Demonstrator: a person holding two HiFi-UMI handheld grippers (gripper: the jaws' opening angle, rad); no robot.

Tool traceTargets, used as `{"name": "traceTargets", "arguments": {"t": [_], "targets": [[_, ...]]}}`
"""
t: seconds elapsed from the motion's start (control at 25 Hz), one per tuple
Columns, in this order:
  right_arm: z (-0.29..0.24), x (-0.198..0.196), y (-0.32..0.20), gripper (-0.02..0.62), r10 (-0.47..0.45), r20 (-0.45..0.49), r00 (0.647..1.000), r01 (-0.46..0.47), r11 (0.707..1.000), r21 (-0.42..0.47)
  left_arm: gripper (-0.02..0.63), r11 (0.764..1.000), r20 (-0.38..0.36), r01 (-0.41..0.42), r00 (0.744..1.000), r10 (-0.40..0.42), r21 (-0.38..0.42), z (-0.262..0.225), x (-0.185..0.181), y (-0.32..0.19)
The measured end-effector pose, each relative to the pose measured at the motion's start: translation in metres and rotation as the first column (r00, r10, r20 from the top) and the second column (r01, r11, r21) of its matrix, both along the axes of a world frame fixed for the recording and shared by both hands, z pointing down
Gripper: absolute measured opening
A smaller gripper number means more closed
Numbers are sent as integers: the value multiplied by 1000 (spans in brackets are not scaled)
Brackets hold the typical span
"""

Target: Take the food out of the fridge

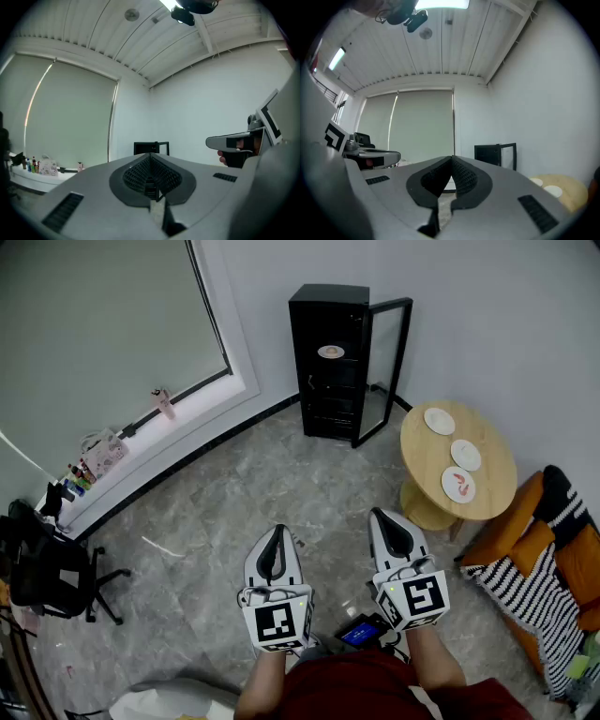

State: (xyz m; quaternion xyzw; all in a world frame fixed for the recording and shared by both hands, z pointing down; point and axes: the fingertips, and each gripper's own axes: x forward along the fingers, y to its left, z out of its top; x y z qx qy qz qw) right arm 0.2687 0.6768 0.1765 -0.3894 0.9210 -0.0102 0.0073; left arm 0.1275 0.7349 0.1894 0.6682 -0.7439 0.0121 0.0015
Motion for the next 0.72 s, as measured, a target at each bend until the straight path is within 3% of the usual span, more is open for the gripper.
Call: {"name": "traceTargets", "arguments": {"t": [0.2, 0.72], "targets": [[-1, 0, -4, 20, -14, 4, 1000, 14, 1000, 22, 14, 1000, 20, 0, 1000, 0, 14, -3, 1, -3], [-2, 11, -10, 20, -13, 15, 1000, 13, 1000, 1, 14, 1000, -12, 1, 1000, -1, 27, -5, 13, -9]]}}
